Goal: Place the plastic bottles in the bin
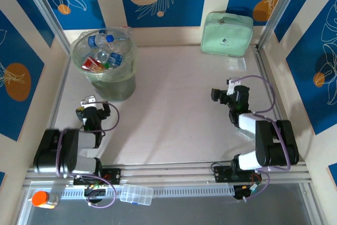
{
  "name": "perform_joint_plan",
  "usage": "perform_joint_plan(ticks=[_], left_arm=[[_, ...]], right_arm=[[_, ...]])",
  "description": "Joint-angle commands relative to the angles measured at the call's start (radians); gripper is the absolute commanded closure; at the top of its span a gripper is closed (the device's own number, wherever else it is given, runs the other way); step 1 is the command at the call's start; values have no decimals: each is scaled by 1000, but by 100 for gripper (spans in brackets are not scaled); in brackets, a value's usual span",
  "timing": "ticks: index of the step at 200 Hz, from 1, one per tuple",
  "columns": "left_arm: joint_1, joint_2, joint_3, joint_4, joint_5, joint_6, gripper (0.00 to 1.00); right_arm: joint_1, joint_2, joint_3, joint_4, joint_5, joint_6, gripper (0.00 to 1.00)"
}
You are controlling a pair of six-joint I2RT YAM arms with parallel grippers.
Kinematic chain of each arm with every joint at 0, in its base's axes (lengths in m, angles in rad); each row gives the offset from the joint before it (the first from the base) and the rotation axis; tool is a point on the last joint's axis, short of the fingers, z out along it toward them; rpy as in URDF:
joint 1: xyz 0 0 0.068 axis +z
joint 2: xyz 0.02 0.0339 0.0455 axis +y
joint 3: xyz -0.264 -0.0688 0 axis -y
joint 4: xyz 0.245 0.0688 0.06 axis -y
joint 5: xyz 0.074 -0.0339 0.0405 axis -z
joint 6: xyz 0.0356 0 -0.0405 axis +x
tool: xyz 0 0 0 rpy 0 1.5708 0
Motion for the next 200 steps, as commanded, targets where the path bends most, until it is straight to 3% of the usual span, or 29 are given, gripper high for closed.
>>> perform_joint_plan(ticks=[1, 13, 24, 33, 45, 106, 130, 140, 182, 200], left_arm=[[3, 94, 33, 295, 241, 40, 1], [-2, 64, 59, 203, 249, 54, 1], [-7, 49, 115, 80, 248, 59, 1], [-27, 37, 175, -52, 241, 87, 1], [-83, 40, 236, -162, 174, 140, 1], [-119, 42, 220, -120, 134, 171, 1], [-170, 54, 183, -24, -39, 181, 1], [-171, 55, 197, -53, -59, 168, 1], [-134, 52, 231, -128, 21, 144, 1], [-127, 49, 244, -166, 148, 174, 1]], right_arm=[[5, 26, -31, 103, -106, -29, 1], [-20, 57, -12, 137, -134, 1, 1], [-38, 40, 17, 43, -138, 19, 1], [-34, 53, 6, 95, -132, 18, 1], [-28, 43, 15, 57, -118, 12, 1], [-12, 42, 8, 69, -88, 3, 1], [-19, 42, 11, 67, -102, 7, 1], [-22, 43, 11, 65, -108, 9, 1], [-23, 43, 11, 66, -109, 9, 1], [-23, 43, 11, 66, -109, 9, 1]])
